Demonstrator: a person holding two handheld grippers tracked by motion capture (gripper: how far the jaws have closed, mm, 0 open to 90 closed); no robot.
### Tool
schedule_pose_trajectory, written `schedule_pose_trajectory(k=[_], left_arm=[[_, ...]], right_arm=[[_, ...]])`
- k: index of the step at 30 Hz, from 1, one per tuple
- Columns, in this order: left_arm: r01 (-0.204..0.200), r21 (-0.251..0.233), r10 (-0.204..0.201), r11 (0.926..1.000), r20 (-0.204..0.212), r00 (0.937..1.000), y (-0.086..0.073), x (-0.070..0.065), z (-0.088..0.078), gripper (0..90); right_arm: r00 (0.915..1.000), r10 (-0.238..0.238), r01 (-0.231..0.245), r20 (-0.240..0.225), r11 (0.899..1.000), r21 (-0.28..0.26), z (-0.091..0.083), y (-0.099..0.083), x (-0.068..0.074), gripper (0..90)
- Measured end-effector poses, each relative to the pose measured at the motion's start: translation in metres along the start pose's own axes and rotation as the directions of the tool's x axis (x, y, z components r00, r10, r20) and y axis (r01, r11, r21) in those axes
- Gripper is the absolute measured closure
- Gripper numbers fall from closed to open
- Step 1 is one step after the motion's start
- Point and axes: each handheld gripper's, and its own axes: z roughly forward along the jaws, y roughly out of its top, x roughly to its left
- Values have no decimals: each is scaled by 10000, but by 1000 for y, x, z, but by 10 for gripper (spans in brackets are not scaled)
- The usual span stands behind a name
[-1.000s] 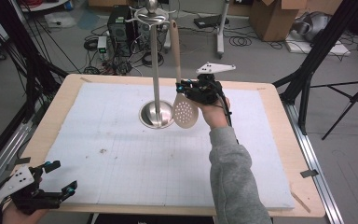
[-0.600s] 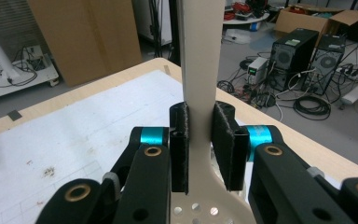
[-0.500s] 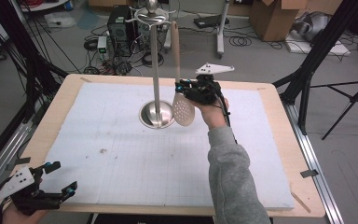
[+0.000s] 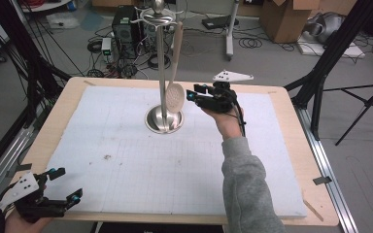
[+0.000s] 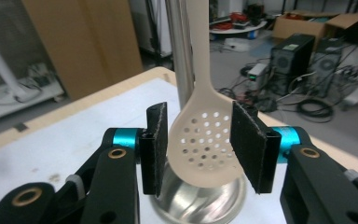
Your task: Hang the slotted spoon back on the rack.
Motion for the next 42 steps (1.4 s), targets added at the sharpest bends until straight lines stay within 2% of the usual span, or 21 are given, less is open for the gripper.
schedule_pose_trajectory(k=[2,6,12,15,21,27,36,38,42], left_arm=[[11,-21,-11,10000,51,10000,1,0,2,17],[45,-3,-45,10000,129,9999,1,2,7,17],[19,2,-19,10000,337,9994,3,3,15,17],[-41,80,38,10000,401,9992,3,3,19,17],[-47,79,43,10000,489,9988,4,3,24,17],[-101,247,88,9996,543,9985,2,3,29,17],[-279,-9,279,9996,95,9996,3,4,27,17],[-265,-122,265,9996,8,9996,3,5,27,17],[-258,-275,255,9993,-125,9996,4,7,28,17]], right_arm=[[10000,29,-29,-29,10000,-87,-3,-5,-2,522],[9999,52,-52,-90,10000,-44,-9,-10,-5,394],[9993,-365,365,29,9993,116,-16,-14,-1,186],[9978,-613,616,-245,9981,90,-19,-15,2,141],[9960,-881,882,-176,9961,35,-23,-19,9,123],[9944,-1001,1013,-332,9943,342,-27,-25,9,117],[9951,-918,927,-377,9954,245,-42,-38,10,117],[9936,-1060,1070,-380,9939,256,-47,-41,11,117],[9885,-1434,1461,-471,9874,607,-57,-48,10,118]])
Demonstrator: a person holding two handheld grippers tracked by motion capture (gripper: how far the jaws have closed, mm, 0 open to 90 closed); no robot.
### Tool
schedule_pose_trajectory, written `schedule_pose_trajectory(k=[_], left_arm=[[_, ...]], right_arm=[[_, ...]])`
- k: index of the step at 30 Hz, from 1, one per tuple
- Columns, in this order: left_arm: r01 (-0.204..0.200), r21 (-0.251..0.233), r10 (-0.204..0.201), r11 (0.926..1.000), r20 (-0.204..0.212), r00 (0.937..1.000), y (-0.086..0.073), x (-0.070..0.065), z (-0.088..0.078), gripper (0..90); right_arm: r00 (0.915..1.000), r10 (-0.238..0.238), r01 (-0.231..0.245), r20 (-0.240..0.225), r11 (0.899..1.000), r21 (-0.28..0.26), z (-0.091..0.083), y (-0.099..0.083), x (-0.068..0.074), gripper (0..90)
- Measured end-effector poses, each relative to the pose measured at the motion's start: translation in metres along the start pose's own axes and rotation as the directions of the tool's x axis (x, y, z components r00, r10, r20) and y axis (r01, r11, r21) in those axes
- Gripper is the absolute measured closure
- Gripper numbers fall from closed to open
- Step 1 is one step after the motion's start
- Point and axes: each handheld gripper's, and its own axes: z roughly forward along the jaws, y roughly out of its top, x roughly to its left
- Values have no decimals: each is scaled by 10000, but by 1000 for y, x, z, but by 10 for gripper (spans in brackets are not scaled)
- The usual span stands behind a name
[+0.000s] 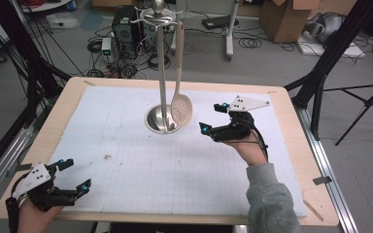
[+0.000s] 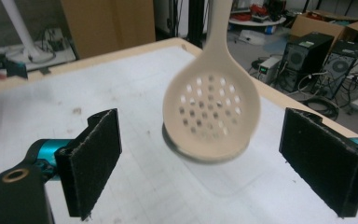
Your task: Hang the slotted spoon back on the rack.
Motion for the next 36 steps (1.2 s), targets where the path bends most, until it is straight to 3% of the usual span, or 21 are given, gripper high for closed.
schedule_pose_trajectory(k=[8,14,16,21,30,34,36], left_arm=[[59,-172,-56,9998,133,9999,3,1,5,17],[193,-328,-188,9993,163,9997,4,3,8,17],[195,-282,-191,9994,138,9997,3,2,11,17],[143,-210,-140,9997,160,9998,3,2,14,17],[172,-328,-170,9993,59,9998,3,4,12,17],[181,-302,-179,9994,66,9998,4,3,12,17],[154,-256,-153,9996,42,9999,3,2,14,17]], right_arm=[[9993,306,-305,236,9995,-51,-11,-17,1,117],[9995,227,-224,232,9997,-122,-17,-28,5,117],[9997,242,-241,6,9994,-246,-19,-33,7,117],[9998,-56,58,215,10000,-75,-18,-40,13,116],[9987,-37,72,511,9976,-686,-32,-48,17,113],[9976,198,-145,666,9967,-798,-39,-55,16,113],[9957,644,-583,666,9942,-898,-43,-60,15,113]])
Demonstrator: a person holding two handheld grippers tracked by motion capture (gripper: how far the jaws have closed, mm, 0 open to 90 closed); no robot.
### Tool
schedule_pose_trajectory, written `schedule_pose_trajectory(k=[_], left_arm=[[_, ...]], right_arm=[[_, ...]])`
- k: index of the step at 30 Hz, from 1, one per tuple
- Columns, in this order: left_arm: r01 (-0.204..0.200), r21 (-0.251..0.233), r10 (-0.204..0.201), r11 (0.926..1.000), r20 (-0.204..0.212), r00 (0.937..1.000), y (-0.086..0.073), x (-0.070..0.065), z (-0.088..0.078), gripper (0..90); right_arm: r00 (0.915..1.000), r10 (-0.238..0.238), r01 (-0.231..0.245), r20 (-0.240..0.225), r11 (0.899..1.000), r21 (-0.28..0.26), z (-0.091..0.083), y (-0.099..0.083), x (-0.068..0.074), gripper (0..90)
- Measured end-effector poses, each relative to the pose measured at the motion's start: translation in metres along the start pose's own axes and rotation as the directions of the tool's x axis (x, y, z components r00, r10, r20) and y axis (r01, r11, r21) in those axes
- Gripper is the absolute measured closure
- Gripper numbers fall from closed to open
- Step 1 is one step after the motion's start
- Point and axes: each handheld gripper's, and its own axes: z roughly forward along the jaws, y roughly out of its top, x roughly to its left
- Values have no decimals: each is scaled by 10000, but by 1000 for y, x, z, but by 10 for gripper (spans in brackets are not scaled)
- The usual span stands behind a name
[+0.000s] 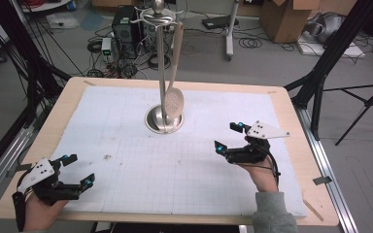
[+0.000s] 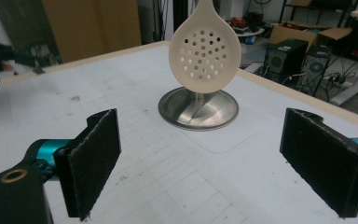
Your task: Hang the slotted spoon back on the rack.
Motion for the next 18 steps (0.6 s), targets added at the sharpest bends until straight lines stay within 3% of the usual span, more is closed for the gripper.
schedule_pose_trajectory(k=[8,18], left_arm=[[-15,0,15,10000,39,10000,1,0,2,17],[-38,55,38,10000,47,10000,1,-1,5,17]], right_arm=[[9971,-39,35,758,10000,56,-13,-20,-3,112],[9908,101,-95,1350,9999,-54,-23,-34,0,109]])
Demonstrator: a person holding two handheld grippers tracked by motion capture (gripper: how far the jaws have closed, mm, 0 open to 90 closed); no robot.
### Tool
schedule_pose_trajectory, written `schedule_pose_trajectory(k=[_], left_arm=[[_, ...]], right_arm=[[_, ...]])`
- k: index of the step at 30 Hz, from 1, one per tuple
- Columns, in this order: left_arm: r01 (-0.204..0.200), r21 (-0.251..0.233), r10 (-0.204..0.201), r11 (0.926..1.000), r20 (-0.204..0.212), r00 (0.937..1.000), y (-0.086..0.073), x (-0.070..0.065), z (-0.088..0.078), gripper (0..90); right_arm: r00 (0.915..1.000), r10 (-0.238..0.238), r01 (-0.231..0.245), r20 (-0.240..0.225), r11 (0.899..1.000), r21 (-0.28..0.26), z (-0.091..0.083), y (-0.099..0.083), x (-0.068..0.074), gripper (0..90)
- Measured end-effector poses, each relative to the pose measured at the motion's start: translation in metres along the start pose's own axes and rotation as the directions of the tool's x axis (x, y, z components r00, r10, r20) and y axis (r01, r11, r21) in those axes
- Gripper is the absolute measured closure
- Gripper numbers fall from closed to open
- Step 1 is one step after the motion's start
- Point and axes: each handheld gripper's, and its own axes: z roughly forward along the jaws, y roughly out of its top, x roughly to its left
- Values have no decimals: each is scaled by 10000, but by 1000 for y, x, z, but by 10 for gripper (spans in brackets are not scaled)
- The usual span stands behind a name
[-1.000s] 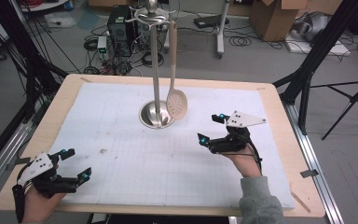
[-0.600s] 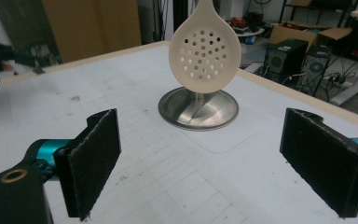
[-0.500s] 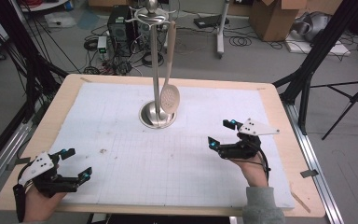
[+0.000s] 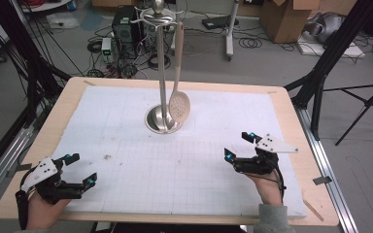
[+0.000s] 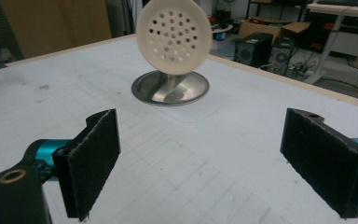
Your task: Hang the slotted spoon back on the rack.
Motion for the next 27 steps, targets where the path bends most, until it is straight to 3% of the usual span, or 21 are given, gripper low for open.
schedule_pose_trajectory(k=[18,22,27], left_arm=[[5,12,-5,10000,-25,10000,0,0,0,17],[28,-17,-28,10000,-61,10000,0,1,0,17],[175,-108,-176,9998,-51,9998,0,2,-2,17]], right_arm=[[9948,595,-585,833,9982,-136,-22,-28,-15,109],[9874,820,-774,1351,9963,-386,-30,-37,-21,109],[9810,1058,-983,1629,9937,-534,-35,-43,-25,109]])
